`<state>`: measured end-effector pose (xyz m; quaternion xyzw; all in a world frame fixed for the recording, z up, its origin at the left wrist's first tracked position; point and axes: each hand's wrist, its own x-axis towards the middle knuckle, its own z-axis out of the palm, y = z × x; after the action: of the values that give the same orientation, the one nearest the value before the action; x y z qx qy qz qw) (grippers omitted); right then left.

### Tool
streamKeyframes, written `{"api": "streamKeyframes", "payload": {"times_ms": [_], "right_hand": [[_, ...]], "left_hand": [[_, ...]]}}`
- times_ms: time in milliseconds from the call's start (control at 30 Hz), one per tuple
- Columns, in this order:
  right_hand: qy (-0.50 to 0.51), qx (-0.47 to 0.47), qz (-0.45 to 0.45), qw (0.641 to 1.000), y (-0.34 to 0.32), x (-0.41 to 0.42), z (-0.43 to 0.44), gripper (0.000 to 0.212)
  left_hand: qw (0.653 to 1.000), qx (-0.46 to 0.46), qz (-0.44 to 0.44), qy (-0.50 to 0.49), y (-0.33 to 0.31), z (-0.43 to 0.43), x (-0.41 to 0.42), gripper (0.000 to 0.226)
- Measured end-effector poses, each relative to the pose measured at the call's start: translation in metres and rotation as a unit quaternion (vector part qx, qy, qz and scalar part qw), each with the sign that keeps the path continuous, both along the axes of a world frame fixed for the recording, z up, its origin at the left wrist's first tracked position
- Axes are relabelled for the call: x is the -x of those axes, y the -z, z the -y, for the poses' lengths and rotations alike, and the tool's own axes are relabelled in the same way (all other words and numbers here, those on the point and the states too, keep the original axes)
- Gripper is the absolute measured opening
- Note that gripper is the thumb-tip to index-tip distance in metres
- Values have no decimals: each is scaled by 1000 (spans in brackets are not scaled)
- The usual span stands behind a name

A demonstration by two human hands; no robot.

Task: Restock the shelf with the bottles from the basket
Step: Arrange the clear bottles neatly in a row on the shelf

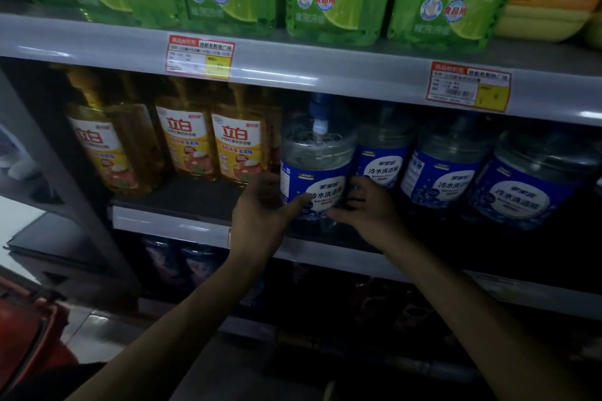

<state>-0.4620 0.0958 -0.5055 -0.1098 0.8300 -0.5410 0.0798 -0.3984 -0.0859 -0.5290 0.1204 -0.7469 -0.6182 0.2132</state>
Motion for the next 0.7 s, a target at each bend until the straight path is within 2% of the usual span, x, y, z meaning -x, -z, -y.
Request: {"api": "streamKeyframes", "payload": {"times_ms": [133,267,567,700], "right_hand": [[-2,23,20,1000,5,10,-5,60],[8,36,26,999,9,11,-7,60],[58,18,-44,997,22,-2,11,57],[73,-13,-62,995,23,-7,20,73]], "left_hand": [[998,54,-10,8,1,-4,-1,57],[998,65,-6,19,-1,1,0,56],[995,32,8,93,-6,32,9,61],[991,-11,14,132,-7,43,14,60]]}}
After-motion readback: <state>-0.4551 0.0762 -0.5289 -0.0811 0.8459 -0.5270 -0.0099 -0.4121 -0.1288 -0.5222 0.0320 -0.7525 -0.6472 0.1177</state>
